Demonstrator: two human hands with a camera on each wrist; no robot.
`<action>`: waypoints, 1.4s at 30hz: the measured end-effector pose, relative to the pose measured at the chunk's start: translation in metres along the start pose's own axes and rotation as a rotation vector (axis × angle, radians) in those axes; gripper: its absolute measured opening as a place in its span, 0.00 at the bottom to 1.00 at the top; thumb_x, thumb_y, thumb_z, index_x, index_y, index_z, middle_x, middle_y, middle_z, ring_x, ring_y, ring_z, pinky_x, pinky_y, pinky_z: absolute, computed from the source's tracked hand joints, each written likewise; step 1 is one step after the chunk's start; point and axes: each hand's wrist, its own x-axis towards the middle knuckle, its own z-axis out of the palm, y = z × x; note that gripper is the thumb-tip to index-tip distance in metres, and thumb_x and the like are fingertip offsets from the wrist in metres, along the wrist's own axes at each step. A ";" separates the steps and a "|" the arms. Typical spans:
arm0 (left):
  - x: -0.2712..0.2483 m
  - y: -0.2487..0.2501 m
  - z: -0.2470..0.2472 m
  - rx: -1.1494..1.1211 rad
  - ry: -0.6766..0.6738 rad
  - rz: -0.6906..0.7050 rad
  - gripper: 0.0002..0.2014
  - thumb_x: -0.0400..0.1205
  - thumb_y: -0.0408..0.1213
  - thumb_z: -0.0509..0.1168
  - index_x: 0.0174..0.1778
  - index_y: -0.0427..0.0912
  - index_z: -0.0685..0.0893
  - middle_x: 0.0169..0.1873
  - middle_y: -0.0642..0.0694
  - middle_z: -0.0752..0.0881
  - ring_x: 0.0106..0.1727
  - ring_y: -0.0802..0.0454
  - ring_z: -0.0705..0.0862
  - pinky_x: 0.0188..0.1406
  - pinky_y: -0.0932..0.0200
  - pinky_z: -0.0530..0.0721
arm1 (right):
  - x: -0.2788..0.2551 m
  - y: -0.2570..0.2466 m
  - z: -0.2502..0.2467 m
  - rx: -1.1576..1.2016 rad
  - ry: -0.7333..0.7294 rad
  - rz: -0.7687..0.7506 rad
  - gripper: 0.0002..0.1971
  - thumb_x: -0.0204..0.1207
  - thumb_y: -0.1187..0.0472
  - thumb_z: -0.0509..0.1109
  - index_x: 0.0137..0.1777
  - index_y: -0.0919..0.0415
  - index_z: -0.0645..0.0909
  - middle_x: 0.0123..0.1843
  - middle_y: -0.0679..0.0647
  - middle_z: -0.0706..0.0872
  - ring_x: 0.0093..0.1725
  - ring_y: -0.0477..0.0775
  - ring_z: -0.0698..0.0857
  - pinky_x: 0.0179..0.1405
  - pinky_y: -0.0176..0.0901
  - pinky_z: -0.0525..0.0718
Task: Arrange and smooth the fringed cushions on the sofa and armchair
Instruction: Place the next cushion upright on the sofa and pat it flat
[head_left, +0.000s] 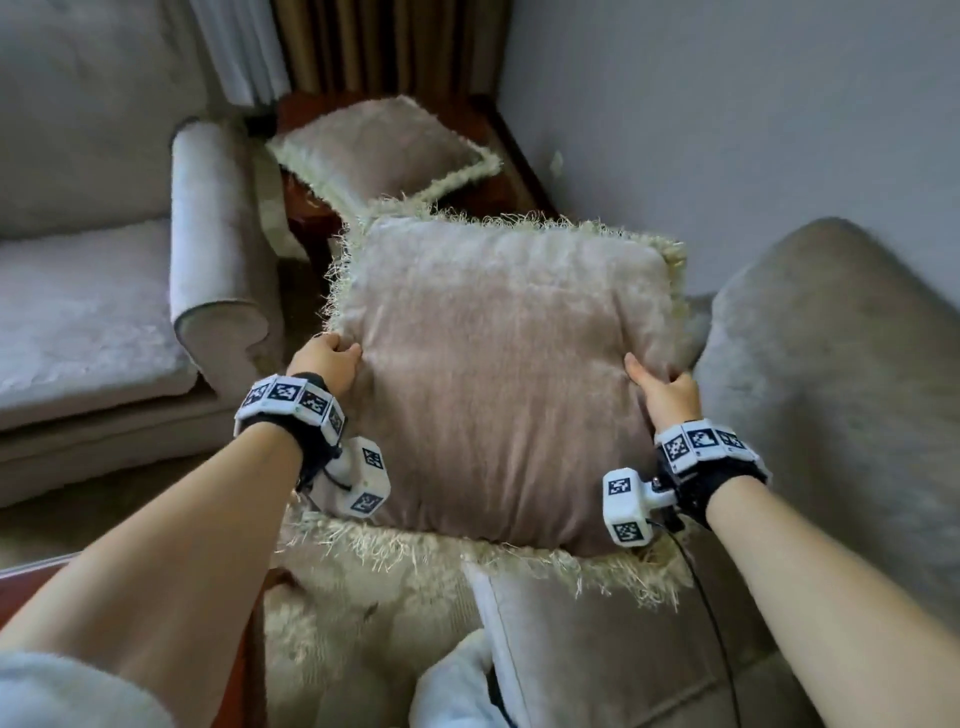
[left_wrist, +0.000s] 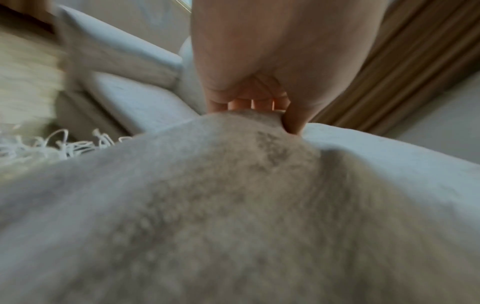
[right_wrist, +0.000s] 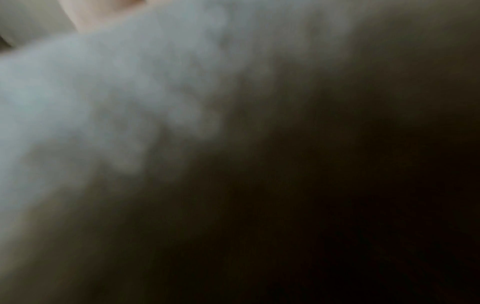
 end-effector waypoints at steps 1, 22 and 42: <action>0.003 0.023 0.013 0.013 -0.030 0.035 0.13 0.83 0.45 0.60 0.52 0.37 0.81 0.56 0.34 0.84 0.59 0.36 0.80 0.56 0.52 0.76 | 0.008 0.004 -0.019 0.023 0.036 0.019 0.28 0.70 0.54 0.76 0.66 0.68 0.74 0.60 0.59 0.83 0.62 0.58 0.81 0.58 0.40 0.74; -0.011 0.358 0.325 -0.027 -0.485 0.780 0.14 0.84 0.43 0.61 0.56 0.36 0.83 0.53 0.35 0.86 0.55 0.38 0.82 0.56 0.51 0.77 | 0.072 0.122 -0.267 0.419 0.877 0.149 0.08 0.79 0.69 0.65 0.41 0.59 0.71 0.37 0.56 0.75 0.40 0.51 0.77 0.55 0.53 0.79; 0.060 0.280 0.512 0.091 -0.615 0.675 0.16 0.81 0.51 0.62 0.54 0.42 0.80 0.48 0.44 0.84 0.53 0.45 0.82 0.59 0.50 0.79 | 0.152 0.350 -0.206 0.408 0.834 0.538 0.19 0.74 0.66 0.70 0.63 0.60 0.71 0.57 0.56 0.82 0.58 0.54 0.78 0.68 0.53 0.77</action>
